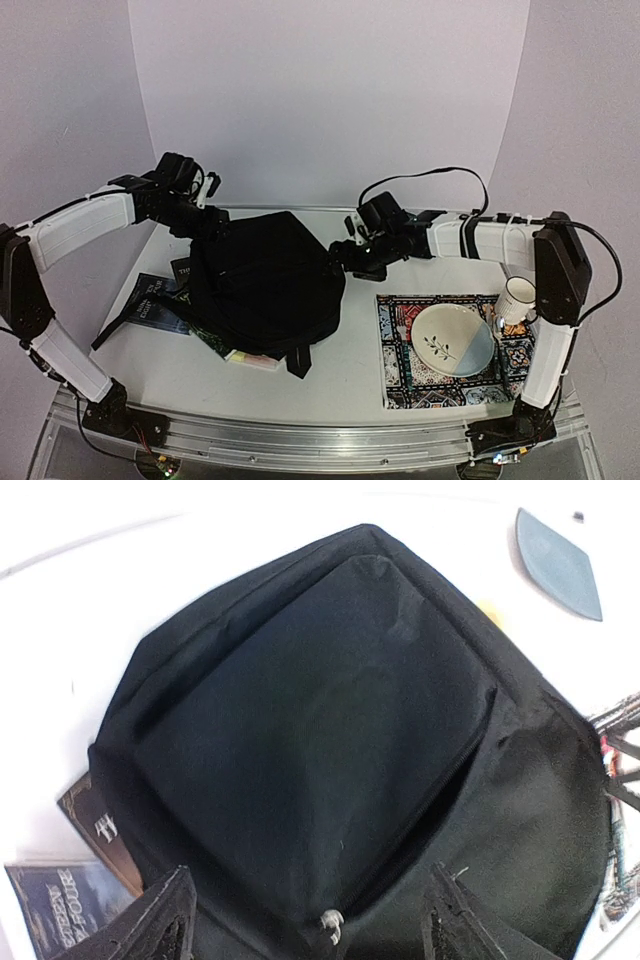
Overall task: Pack the student bag
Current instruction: Open the lower front pocket of the student bag.
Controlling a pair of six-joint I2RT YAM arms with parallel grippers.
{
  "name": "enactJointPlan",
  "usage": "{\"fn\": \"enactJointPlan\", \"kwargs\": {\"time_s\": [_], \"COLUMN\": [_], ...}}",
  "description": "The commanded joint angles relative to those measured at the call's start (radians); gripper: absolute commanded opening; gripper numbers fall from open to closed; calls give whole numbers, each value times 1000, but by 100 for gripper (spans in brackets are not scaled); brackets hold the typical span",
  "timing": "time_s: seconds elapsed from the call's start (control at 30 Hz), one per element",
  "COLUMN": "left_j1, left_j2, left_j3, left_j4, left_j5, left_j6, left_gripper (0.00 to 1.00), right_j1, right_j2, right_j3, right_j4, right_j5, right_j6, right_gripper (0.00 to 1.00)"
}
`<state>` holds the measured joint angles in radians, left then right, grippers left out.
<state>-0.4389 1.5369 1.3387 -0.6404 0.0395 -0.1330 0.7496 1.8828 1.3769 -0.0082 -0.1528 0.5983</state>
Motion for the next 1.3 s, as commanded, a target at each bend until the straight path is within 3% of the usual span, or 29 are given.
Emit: {"fn": "enactJointPlan", "kwargs": {"time_s": [0.0, 0.47, 0.8, 1.1, 1.27], "left_j1": [-16, -168, -225, -223, -208], "left_j2": [95, 291, 329, 440, 425], "left_j3": [68, 90, 107, 154, 177], "left_j4": [6, 21, 24, 51, 78], "left_j5": [-7, -190, -206, -567, -710], "left_j6": [174, 332, 351, 316, 275], "left_gripper": [80, 86, 91, 87, 77], "right_j1": [48, 86, 86, 82, 69], "right_j2": [-51, -19, 22, 37, 29], "right_j3": [-65, -143, -112, -121, -130], "right_j4": [-4, 64, 65, 62, 57], "right_j5": [54, 91, 79, 96, 111], "right_j6": [104, 148, 128, 108, 95], "right_gripper": [89, 86, 84, 74, 69]}}
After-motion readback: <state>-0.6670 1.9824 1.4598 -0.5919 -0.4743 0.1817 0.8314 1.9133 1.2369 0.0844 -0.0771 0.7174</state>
